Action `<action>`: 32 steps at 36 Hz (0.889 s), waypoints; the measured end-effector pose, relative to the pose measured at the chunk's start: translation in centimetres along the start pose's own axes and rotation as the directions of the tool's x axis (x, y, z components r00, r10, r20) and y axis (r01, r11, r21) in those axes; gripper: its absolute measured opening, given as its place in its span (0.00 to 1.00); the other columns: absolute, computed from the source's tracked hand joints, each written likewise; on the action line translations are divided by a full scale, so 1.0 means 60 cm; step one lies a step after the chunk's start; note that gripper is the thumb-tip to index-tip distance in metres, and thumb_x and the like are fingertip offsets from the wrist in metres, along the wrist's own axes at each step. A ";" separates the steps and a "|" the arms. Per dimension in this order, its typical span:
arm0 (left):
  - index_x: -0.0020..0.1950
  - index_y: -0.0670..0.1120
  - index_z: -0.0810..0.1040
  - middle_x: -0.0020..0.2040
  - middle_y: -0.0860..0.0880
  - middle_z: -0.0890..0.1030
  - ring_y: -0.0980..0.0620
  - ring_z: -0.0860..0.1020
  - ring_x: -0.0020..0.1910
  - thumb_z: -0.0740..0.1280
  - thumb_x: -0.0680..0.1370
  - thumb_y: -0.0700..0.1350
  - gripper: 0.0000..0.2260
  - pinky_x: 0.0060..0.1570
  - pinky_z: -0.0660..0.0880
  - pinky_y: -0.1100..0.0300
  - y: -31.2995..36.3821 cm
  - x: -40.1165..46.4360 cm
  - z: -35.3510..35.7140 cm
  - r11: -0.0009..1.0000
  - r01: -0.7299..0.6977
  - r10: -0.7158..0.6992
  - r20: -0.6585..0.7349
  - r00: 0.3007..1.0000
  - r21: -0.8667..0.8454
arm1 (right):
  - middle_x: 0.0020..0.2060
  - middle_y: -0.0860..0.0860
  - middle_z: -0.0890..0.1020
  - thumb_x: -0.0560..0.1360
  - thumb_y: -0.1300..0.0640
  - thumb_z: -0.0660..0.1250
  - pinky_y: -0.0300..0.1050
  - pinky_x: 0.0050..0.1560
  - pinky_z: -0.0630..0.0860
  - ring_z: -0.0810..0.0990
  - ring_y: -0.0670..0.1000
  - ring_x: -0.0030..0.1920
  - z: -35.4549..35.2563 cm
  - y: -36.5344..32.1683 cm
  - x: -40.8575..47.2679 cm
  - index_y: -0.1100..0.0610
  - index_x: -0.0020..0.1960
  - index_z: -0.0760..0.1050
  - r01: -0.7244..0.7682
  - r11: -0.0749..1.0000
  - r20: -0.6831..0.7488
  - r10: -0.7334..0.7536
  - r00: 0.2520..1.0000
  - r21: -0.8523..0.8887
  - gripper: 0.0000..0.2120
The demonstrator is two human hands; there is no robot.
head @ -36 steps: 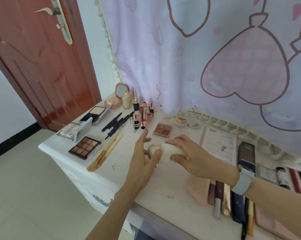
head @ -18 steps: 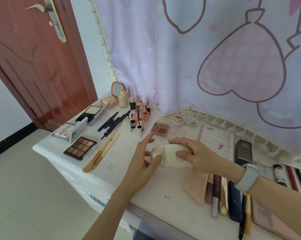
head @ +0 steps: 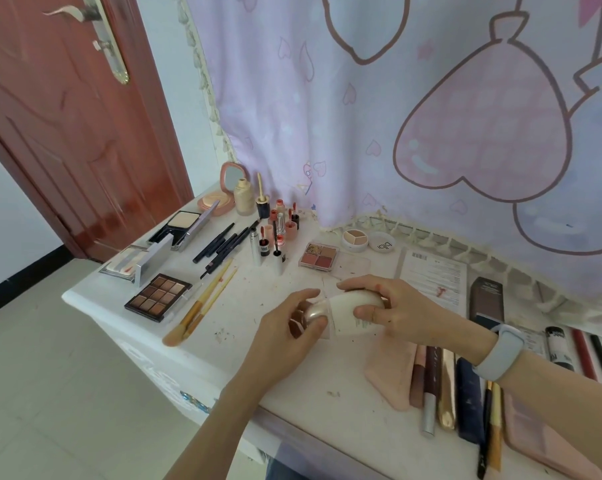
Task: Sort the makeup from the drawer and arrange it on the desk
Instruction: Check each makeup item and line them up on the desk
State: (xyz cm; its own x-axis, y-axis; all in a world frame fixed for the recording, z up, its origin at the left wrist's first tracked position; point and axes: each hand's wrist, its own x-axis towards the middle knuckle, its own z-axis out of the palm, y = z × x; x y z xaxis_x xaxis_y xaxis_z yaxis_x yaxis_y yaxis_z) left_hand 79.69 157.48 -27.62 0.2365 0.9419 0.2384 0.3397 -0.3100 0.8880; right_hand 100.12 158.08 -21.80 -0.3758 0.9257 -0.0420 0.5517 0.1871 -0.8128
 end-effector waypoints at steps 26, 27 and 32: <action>0.55 0.55 0.76 0.50 0.60 0.80 0.63 0.77 0.48 0.71 0.73 0.47 0.12 0.46 0.71 0.75 -0.003 0.002 0.000 0.996 0.091 -0.089 -0.079 0.993 0.013 | 0.51 0.53 0.81 0.76 0.61 0.65 0.44 0.51 0.78 0.81 0.51 0.50 -0.020 0.020 0.005 0.58 0.60 0.71 -0.193 0.779 -0.193 0.372 0.908 0.597 0.13; 0.54 0.54 0.77 0.49 0.61 0.80 0.65 0.77 0.48 0.71 0.73 0.47 0.11 0.46 0.70 0.76 -0.004 0.002 0.001 0.996 0.084 -0.081 -0.088 0.993 0.033 | 0.52 0.53 0.81 0.75 0.61 0.66 0.44 0.53 0.77 0.81 0.51 0.51 -0.019 0.021 0.004 0.57 0.61 0.72 -0.195 0.825 -0.216 0.354 0.910 0.530 0.14; 0.52 0.53 0.76 0.46 0.57 0.80 0.56 0.78 0.44 0.71 0.73 0.45 0.10 0.46 0.74 0.63 -0.011 0.009 0.005 0.988 0.114 -0.095 -0.170 0.981 0.105 | 0.49 0.46 0.80 0.73 0.60 0.69 0.35 0.46 0.75 0.79 0.43 0.49 -0.003 0.025 0.009 0.50 0.53 0.70 -0.133 0.935 -0.354 0.253 0.901 0.329 0.13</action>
State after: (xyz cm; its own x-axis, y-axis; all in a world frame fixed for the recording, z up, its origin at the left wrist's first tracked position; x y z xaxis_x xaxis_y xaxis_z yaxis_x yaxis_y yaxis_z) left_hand 79.83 158.14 -28.21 0.0453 0.9753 0.2161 0.4585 -0.2125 0.8629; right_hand 100.88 158.90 -22.93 0.0641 0.9972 -0.0376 0.3210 -0.0563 -0.9454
